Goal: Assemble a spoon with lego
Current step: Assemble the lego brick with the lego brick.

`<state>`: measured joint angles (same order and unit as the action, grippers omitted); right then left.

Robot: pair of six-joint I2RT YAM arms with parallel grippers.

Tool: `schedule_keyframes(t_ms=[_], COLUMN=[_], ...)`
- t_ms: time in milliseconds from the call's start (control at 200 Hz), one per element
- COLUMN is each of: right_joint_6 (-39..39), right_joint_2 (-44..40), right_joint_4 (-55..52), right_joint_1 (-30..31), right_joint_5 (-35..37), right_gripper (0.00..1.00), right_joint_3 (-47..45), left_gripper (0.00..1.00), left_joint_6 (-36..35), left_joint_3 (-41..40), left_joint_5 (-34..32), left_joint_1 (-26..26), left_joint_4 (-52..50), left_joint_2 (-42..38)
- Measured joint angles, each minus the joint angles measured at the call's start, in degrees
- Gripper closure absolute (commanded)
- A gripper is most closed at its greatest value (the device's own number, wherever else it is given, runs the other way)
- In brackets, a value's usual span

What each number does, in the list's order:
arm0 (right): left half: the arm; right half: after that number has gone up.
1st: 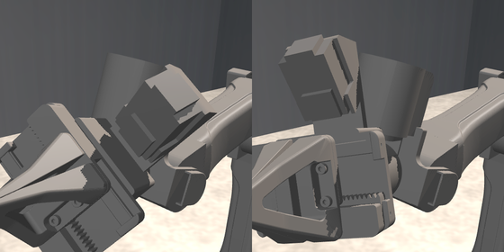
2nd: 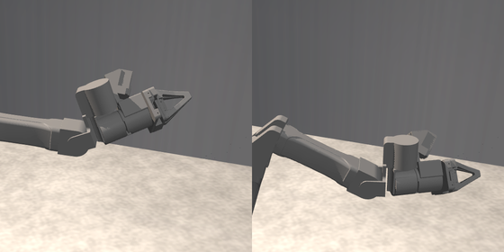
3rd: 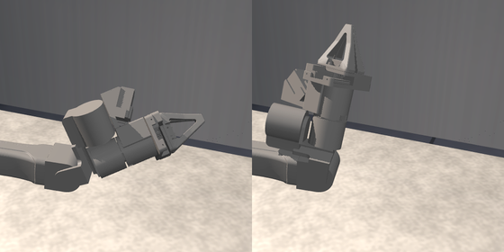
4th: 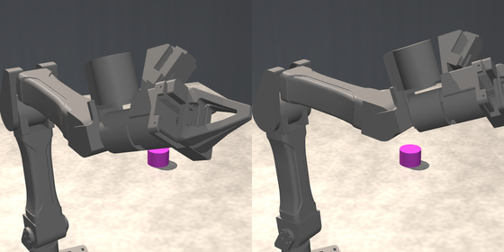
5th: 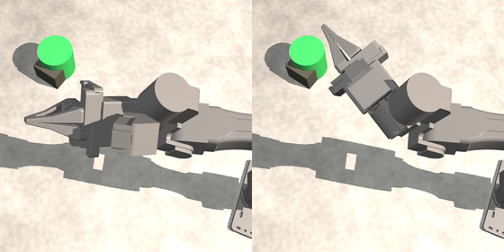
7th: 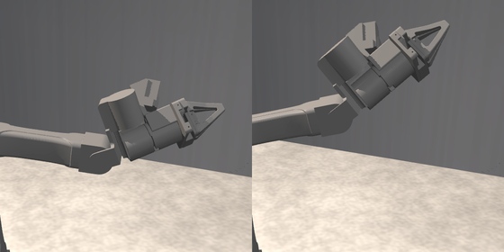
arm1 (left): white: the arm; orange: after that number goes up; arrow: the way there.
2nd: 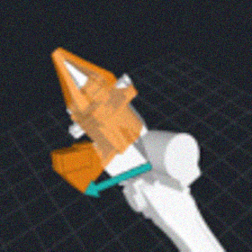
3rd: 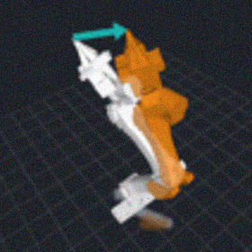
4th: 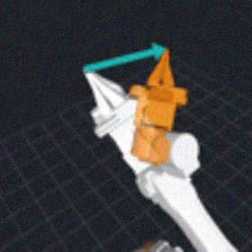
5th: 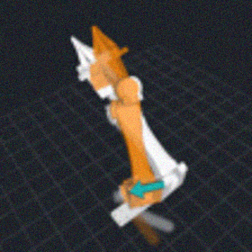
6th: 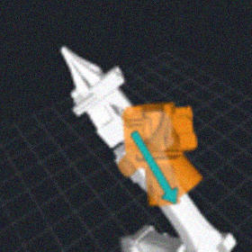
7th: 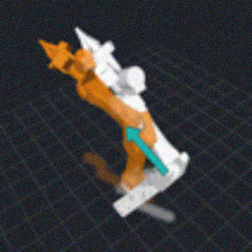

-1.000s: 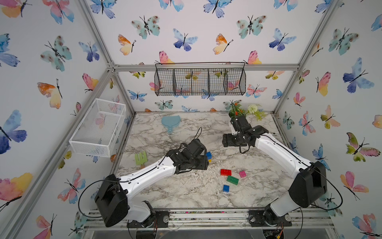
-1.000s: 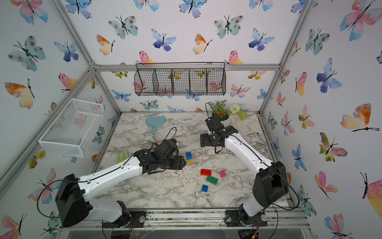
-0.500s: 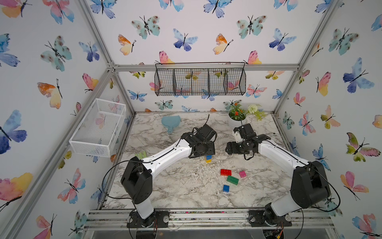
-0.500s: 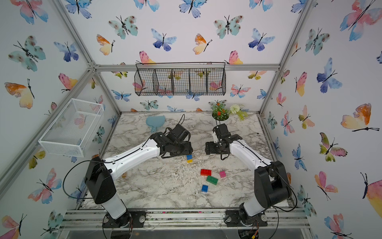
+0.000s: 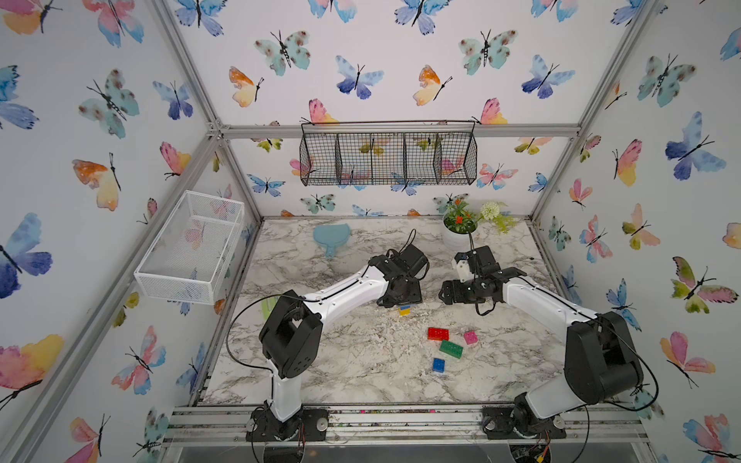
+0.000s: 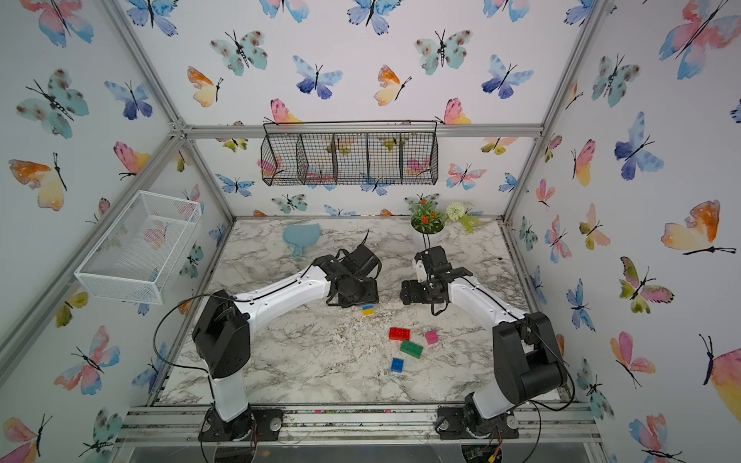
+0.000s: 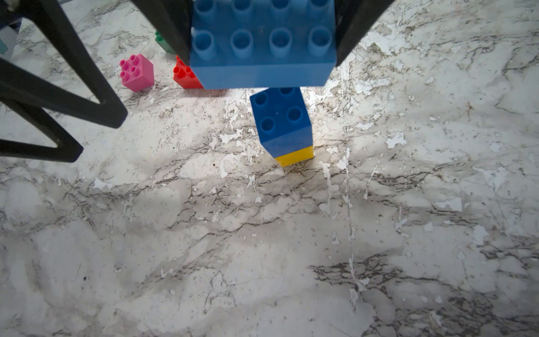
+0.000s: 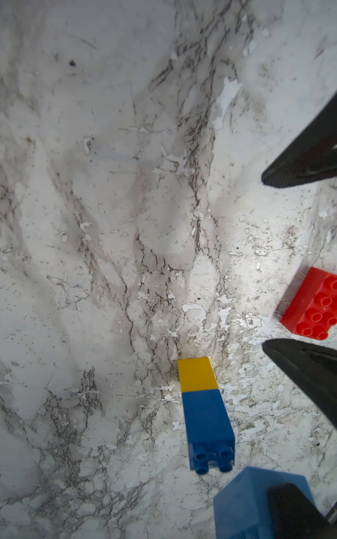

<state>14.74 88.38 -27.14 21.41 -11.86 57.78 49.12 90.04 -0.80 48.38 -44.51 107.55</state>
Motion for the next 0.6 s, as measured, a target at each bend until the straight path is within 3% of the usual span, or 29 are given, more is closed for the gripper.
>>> schedule_keyframes(t_ms=[601], right_joint_6=[-1.0], right_joint_2=[0.0], right_joint_4=[2.7], right_joint_1=[0.0], right_joint_5=[-1.8], right_gripper=[0.18], right_joint_3=[-3.0], left_gripper=[0.49], left_joint_6=[1.7], left_joint_3=[2.3], left_joint_5=[-3.4], left_joint_1=[0.0], left_joint_4=[-0.6], left_joint_2=[3.6])
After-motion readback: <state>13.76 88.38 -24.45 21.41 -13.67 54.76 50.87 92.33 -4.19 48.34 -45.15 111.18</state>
